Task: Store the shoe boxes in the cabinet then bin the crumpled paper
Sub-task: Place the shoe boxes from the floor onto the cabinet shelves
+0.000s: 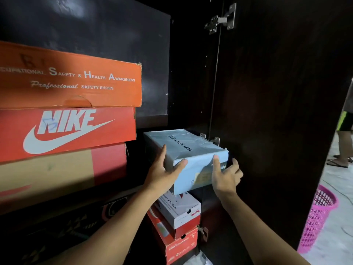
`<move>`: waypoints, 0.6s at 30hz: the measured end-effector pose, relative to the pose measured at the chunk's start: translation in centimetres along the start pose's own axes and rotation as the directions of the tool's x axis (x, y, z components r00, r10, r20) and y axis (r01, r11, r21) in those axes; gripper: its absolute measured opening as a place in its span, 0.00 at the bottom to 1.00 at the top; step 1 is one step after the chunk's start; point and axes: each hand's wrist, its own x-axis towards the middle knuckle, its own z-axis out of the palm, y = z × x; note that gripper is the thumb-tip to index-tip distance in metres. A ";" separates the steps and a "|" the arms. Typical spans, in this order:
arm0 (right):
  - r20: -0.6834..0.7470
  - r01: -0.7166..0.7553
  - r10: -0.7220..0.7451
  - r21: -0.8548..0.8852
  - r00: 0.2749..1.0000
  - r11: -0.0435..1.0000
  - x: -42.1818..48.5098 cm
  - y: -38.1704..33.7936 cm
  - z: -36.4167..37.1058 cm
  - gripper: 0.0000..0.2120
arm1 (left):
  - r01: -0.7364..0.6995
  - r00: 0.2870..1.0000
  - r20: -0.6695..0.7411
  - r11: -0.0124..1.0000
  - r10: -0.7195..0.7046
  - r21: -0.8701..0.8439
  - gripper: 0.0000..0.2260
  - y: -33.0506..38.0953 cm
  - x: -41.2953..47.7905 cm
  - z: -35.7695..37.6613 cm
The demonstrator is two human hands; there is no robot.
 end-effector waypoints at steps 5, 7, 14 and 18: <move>0.233 0.231 -0.207 -0.079 0.950 0.970 0.2 0.9 2.4 0.21 | 0.042 0.999 -0.006 0.990 -0.042 0.135 0.42 0.4 3.4 0.0; 0.352 0.291 -0.241 -0.097 0.905 0.952 0.6 0.8 3.5 0.24 | 0.087 0.996 -0.038 0.981 -0.082 0.174 0.39 0.2 5.0 -0.4; 0.635 0.333 -0.161 -0.160 0.756 0.929 1.8 -0.4 7.3 0.34 | 0.127 0.990 -0.087 0.967 -0.111 0.220 0.16 -1.2 8.2 -2.2; 0.643 0.358 -0.162 -0.187 0.749 0.915 2.4 0.3 7.6 0.36 | 0.091 0.994 -0.073 0.968 -0.076 0.236 0.12 -1.7 8.9 -2.1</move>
